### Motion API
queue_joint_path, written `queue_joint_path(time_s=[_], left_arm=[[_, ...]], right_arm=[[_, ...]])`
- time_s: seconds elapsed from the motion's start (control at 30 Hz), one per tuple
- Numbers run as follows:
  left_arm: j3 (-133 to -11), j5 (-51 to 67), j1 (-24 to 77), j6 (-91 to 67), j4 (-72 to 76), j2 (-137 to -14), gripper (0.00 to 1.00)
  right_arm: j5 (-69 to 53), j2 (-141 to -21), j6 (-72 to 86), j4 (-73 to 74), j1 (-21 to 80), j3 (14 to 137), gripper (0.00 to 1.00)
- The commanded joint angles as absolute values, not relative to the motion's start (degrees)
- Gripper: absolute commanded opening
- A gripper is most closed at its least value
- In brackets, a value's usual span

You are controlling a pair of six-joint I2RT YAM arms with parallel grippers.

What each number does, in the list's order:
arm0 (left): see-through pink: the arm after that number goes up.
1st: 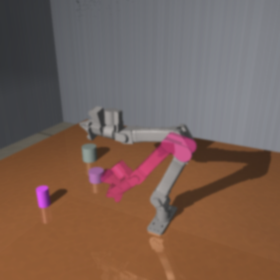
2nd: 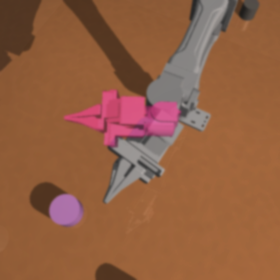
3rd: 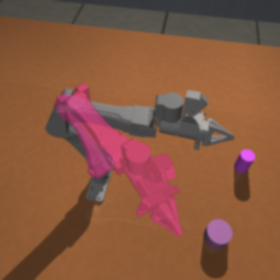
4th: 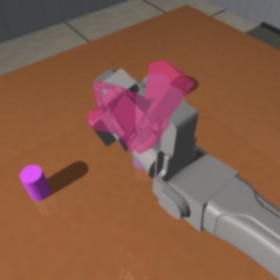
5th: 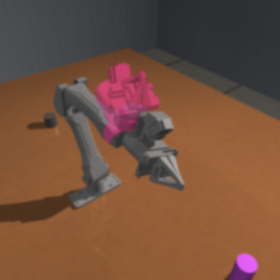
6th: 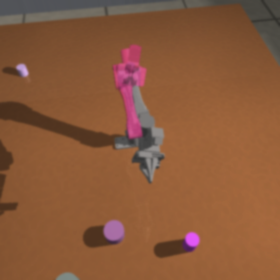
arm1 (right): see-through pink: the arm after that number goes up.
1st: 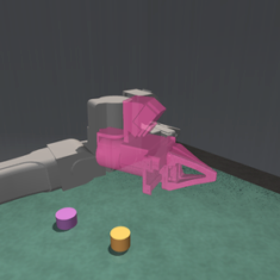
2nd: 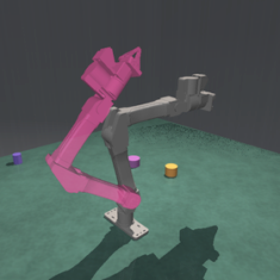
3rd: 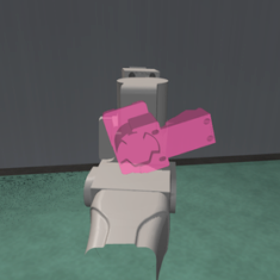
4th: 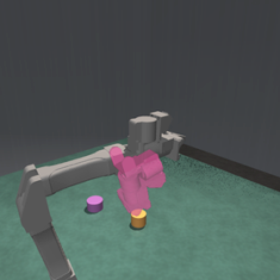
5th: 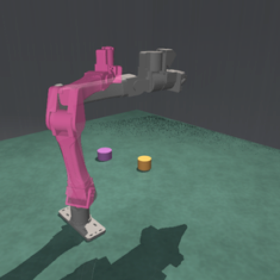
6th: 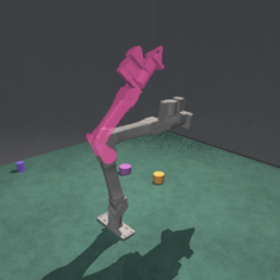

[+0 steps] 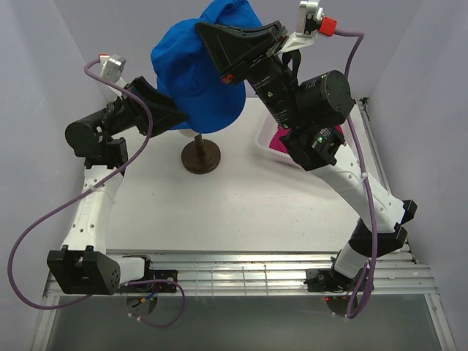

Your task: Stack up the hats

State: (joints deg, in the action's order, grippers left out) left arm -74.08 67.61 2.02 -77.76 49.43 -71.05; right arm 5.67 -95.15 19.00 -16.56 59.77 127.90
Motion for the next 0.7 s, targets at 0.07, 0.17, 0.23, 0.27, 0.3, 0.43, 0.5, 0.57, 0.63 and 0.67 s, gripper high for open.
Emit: queue_joint_path(time_s=[0.07, 0.17, 0.23, 0.27, 0.3, 0.43, 0.5, 0.57, 0.63, 0.67], left_arm=[[-75.5, 64.1, 2.3, -89.1, 66.8, -70.4, 0.54], [-76.0, 63.7, 2.3, -90.6, 68.4, -70.1, 0.32], [-76.0, 63.5, 2.3, -91.1, 68.4, -69.8, 0.12], [-75.8, 63.4, 2.3, -91.8, 68.5, -69.7, 0.06], [-75.6, 63.4, 2.3, -92.0, 68.5, -69.5, 0.0], [-74.9, 64.5, 2.2, -92.7, 67.3, -68.5, 0.0], [-75.1, 66.2, 2.1, -90.2, 59.1, -67.8, 0.0], [-75.7, 69.1, 1.8, -87.0, 47.2, -67.2, 0.0], [-75.6, 69.9, 1.4, -82.8, 40.8, -66.4, 0.0], [-75.2, 70.0, 1.4, -82.5, 38.2, -66.1, 0.0]], right_arm=[[7.2, -94.9, 18.2, -20.7, 60.1, 128.9, 0.08], [7.5, -94.4, 18.5, -21.3, 60.1, 126.9, 0.08], [7.6, -94.1, 18.6, -21.4, 60.1, 125.5, 0.08], [7.7, -94.0, 18.7, -21.4, 60.1, 125.2, 0.08], [7.7, -93.9, 18.7, -21.4, 60.1, 124.8, 0.08], [8.8, -93.2, 18.7, -21.4, 60.1, 122.7, 0.08], [10.6, -92.4, 16.7, -21.3, 60.0, 120.6, 0.08], [16.0, -91.2, 13.6, -21.2, 60.0, 117.5, 0.08], [18.4, -90.5, 9.5, -21.1, 59.3, 115.4, 0.09], [19.2, -90.0, 8.2, -20.7, 59.0, 114.6, 0.24]])
